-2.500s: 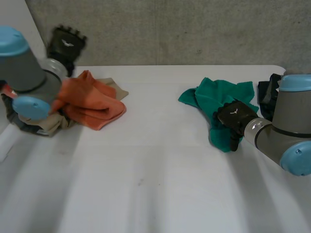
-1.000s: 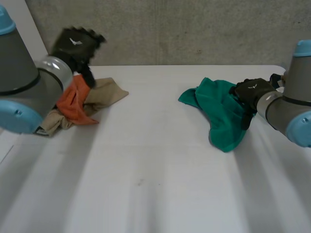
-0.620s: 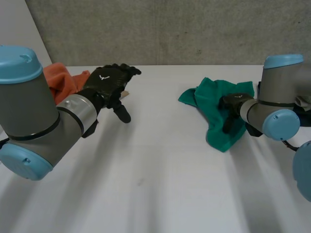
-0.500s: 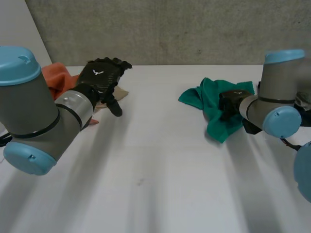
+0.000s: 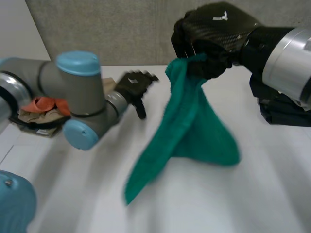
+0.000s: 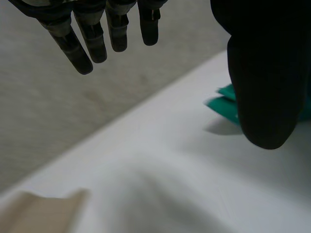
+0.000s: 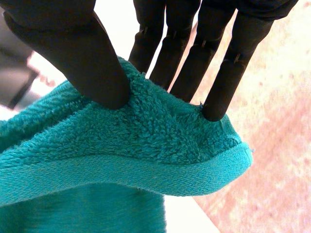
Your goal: Fold the laundry.
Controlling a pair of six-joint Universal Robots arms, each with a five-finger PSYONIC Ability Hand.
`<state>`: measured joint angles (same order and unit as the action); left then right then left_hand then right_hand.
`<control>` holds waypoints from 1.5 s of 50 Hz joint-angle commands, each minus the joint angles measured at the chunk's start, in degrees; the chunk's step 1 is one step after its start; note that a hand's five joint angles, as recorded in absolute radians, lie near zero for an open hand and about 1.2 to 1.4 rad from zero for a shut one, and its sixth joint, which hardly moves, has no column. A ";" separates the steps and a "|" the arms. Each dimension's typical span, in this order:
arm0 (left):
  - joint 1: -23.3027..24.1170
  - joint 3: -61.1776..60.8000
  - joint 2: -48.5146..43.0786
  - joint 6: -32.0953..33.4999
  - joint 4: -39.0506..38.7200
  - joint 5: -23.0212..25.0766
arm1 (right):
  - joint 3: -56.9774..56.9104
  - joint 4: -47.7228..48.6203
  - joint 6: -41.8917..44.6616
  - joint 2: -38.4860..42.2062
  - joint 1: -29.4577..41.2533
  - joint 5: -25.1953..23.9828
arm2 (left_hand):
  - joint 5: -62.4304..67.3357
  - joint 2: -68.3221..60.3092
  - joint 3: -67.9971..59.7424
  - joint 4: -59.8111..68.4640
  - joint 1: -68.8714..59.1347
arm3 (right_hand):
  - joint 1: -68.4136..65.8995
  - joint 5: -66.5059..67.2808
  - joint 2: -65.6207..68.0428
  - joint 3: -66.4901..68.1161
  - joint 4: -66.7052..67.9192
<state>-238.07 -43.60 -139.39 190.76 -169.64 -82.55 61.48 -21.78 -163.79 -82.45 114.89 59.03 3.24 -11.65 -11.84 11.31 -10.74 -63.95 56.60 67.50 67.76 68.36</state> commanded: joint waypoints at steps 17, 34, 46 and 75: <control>11.58 -5.88 3.60 -21.21 5.64 14.26 | -4.44 2.27 -8.21 0.44 -2.56 -1.38 | 66.76 -68.35 -68.16 68.69 -69.26 | -16.05 13.40 12.50 12.24 11.64; -4.42 -13.26 26.79 -6.73 0.63 -9.91 | -10.86 4.12 -0.41 16.26 -11.26 1.61 | 66.76 -68.35 -68.16 68.69 -69.26 | -16.05 13.40 12.50 12.24 11.64; 8.75 -30.05 23.04 0.05 -12.28 -19.48 | -4.18 9.30 22.09 28.30 -10.92 2.40 | 66.76 -68.35 -68.16 68.69 -69.26 | -16.05 13.40 12.50 12.24 11.64; 1.13 -31.18 29.17 -1.71 7.13 -22.31 | 10.42 8.35 3.31 17.50 -9.94 21.21 | -3.24 1.65 1.84 -1.31 0.74 | 50.25 -52.90 -53.79 -54.05 -54.65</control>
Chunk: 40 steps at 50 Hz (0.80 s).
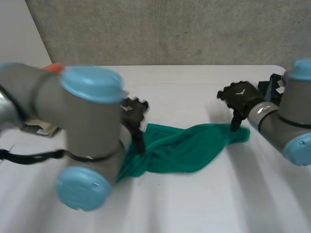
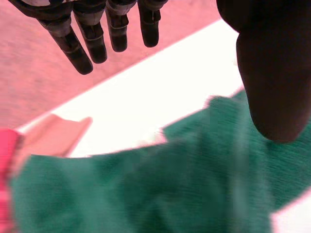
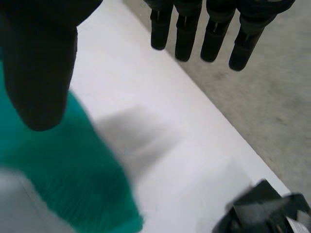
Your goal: Fold the laundry.
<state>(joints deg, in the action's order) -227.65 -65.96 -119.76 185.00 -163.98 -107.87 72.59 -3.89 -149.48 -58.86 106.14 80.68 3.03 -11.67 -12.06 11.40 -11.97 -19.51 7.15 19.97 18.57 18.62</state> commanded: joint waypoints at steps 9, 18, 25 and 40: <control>-16.42 -27.81 13.42 4.14 -2.74 10.39 | -7.81 -20.19 -10.75 -0.38 -1.64 -0.18 | -0.81 -0.55 -0.16 0.81 -0.24 | 5.47 -3.11 -5.93 -4.54 -4.58; -14.05 -31.25 7.71 3.08 -9.07 11.10 | -11.33 -18.27 -4.68 7.44 -0.06 1.67 | 17.19 -18.55 -18.16 18.81 -18.25 | 1.77 0.59 -2.23 -0.84 -0.88; -10.63 -27.12 2.00 0.10 -9.43 11.45 | -11.68 -11.76 -3.88 10.52 1.17 1.85 | 17.04 -18.40 -18.01 18.66 -18.09 | -3.77 6.13 3.31 4.70 4.66; -4.12 -18.51 -5.39 -1.14 -10.39 2.32 | -15.19 -8.16 -2.92 16.50 2.76 -3.43 | 22.39 -23.74 -23.35 24.01 -23.44 | -17.56 19.93 17.11 18.50 18.46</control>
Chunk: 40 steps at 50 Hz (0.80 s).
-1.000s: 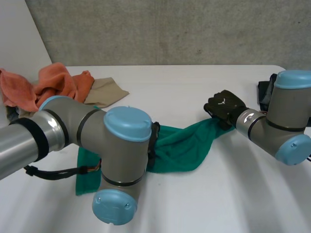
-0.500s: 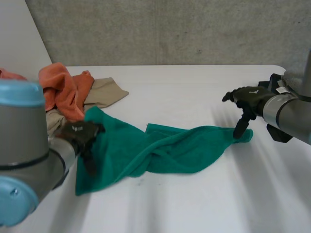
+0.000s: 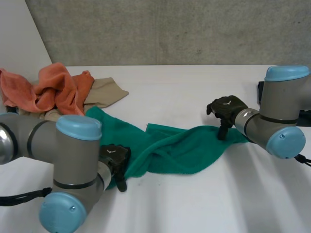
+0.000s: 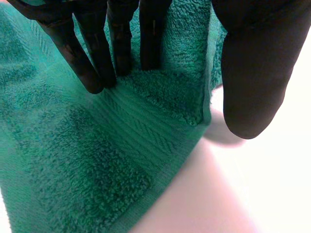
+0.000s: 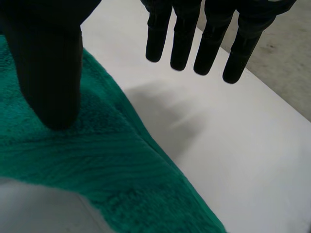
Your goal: Fold the laundry.
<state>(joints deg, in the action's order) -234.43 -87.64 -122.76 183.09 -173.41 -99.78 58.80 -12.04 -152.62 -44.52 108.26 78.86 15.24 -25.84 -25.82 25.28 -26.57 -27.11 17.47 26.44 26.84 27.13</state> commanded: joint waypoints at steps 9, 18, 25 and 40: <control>5.47 6.25 -4.68 6.40 -6.76 -17.72 | -2.02 0.61 -0.57 3.91 1.07 -2.04 | 54.76 -54.16 -54.18 54.72 -53.43 | -11.49 11.14 12.17 11.76 11.47; 1.00 5.02 5.59 8.95 -6.77 -16.25 | -2.28 -0.53 -0.57 4.09 1.42 -3.27 | 54.76 -54.16 -54.18 54.72 -53.43 | -5.05 4.69 5.73 5.32 5.03; -6.21 2.65 15.52 14.66 -6.15 -6.40 | -1.84 -4.66 -0.84 2.86 1.16 -6.87 | 54.76 -54.16 -54.18 54.72 -53.43 | -52.88 52.53 53.56 53.15 52.87; -13.07 18.97 6.93 25.12 -12.47 2.31 | -9.29 -9.00 7.34 -1.45 0.54 -9.96 | 54.76 -54.16 -54.18 54.72 -53.43 | -52.89 52.53 53.56 53.16 52.87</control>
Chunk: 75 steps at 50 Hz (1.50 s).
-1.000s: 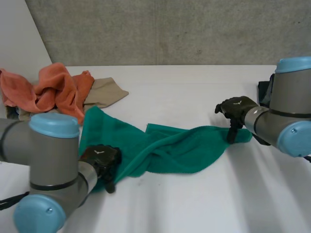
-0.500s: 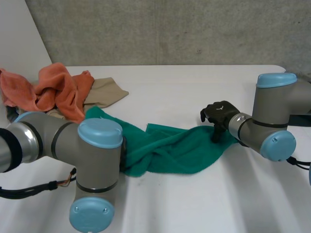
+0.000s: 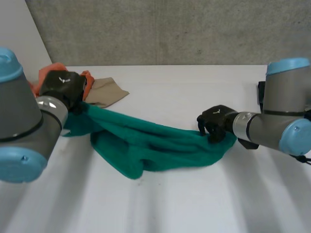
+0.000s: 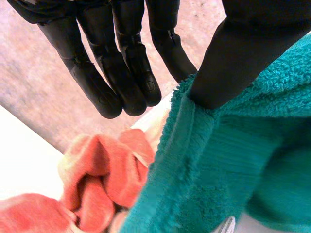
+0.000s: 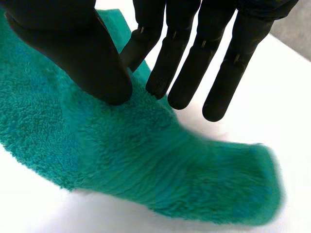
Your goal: Fold the laundry.
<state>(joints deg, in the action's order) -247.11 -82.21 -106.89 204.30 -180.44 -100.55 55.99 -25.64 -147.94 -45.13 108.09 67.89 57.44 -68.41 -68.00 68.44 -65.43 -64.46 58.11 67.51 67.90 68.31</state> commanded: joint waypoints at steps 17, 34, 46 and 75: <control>2.07 51.12 -13.88 -11.63 -11.87 -2.63 | -4.50 40.42 -12.81 -13.49 1.34 12.81 | 12.56 -11.59 -12.00 11.56 -14.57 | -15.54 11.89 12.49 12.10 11.69; 2.24 6.11 -12.29 -6.02 -11.60 5.89 | 29.96 28.81 3.61 -12.09 -3.15 1.98 | 12.56 -11.59 -12.00 11.56 -14.57 | 3.22 -6.86 -6.27 -6.66 -7.06; 1.54 0.22 -6.76 -5.40 -11.51 6.15 | 26.37 22.57 -0.86 -19.29 -1.57 7.26 | 12.56 -11.59 -12.00 11.56 -14.57 | 35.27 -38.92 -38.32 -38.71 -39.12; -1.36 -3.22 -4.64 -4.96 -12.30 7.30 | 3.50 -0.11 8.74 -6.37 -4.55 11.65 | 12.56 -11.59 -12.00 11.56 -14.57 | 31.58 -35.23 -34.63 -35.02 -35.43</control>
<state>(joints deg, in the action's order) -248.30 -86.00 -110.92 199.16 -192.77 -93.20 55.97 -25.43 -129.26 -47.74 105.58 78.91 57.44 -68.55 -68.18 68.63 -65.43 -27.41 18.37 27.36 27.41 27.92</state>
